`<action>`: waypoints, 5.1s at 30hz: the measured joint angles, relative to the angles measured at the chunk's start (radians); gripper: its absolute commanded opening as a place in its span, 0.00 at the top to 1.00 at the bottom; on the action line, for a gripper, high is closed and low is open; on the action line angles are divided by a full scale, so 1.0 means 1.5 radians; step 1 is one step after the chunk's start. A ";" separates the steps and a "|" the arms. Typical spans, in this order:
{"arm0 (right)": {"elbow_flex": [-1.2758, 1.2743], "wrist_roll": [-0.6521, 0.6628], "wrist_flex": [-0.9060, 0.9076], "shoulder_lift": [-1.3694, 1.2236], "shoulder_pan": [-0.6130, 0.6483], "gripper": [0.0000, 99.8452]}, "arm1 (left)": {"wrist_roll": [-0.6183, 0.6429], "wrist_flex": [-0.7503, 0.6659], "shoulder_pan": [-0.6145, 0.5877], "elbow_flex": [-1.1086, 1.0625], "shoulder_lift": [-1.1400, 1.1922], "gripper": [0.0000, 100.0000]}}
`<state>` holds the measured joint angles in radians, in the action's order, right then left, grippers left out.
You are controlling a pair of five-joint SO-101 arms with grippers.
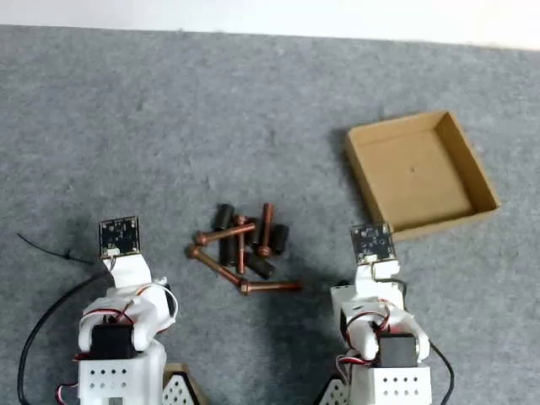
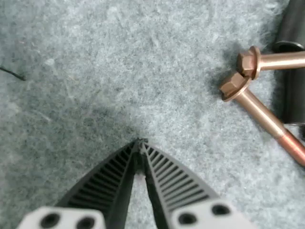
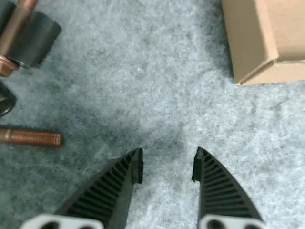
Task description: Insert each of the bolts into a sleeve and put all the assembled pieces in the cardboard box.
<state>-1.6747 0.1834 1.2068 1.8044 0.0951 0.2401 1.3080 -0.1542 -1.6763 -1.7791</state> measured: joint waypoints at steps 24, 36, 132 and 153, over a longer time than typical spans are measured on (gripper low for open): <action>0.000 0.000 0.000 0.000 0.000 0.83 | 0.000 0.000 0.000 0.000 0.000 0.99; 0.000 0.000 0.006 0.001 0.000 0.83 | 0.000 0.000 0.001 0.000 0.000 0.99; 1.058 0.007 -0.240 -1.504 -0.039 0.90 | -0.130 -0.496 -0.001 0.353 0.765 0.91; 1.100 -0.137 -0.238 -1.516 -0.008 1.00 | -0.130 -0.496 -0.001 0.353 0.765 0.91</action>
<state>-0.0253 -0.0222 0.8493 -0.4695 0.0829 0.0453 0.5639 -0.1557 -1.1469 -0.6314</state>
